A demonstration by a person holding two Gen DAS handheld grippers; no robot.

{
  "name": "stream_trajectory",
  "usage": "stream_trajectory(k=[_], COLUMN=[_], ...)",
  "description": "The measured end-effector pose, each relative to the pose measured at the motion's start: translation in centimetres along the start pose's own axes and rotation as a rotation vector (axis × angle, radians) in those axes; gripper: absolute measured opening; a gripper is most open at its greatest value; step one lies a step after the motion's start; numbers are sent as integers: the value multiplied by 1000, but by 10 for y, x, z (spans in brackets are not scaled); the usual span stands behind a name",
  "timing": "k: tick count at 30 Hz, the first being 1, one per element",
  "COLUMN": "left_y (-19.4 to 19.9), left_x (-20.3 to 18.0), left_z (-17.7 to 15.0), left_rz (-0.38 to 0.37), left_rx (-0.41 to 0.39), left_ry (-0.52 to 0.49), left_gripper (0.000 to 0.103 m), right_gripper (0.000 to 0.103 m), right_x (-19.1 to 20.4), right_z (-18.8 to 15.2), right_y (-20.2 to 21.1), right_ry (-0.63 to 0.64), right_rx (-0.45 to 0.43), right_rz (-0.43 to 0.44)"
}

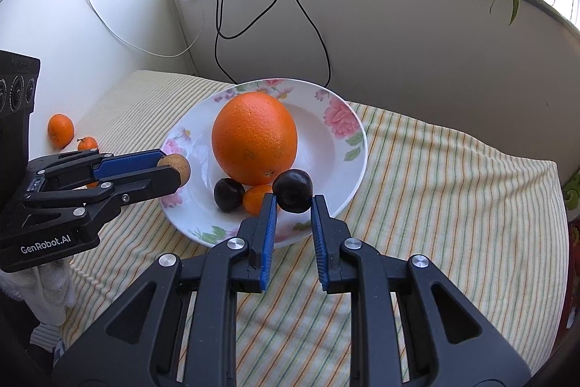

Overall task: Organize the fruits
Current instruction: 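Place the plum and the kiwi on the plate with both grippers and open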

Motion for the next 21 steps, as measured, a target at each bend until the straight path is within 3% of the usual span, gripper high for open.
stream_trajectory(k=[2, 7, 15, 21], left_y=[2, 8, 24, 39], left_x=[-2, -4, -4, -5], left_z=[-1, -5, -13, -19], left_rz=[1, 8, 14, 23], left_rx=[-2, -4, -17, -32], left_ry=[-3, -4, 8, 15], left_gripper=[47, 47, 49, 54], right_gripper=[23, 56, 68, 71], right_x=[0, -2, -6, -7], right_z=[0, 1, 0, -2], right_y=[1, 8, 21, 32], right_ry=[0, -12, -49, -75], right_rx=[-4, -28, -50, -59], right_rz=[-4, -11, -15, -13])
Point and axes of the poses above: each gripper's, at about its wrist camera, not at the fingertips, and y roughly against the way its jaws point, x to its left, z to its top, the point moved 6 cm from there along -y, roughly the way its jaws point, and after that the axes turned 12 degrees about -z, right-handed, at the moved point
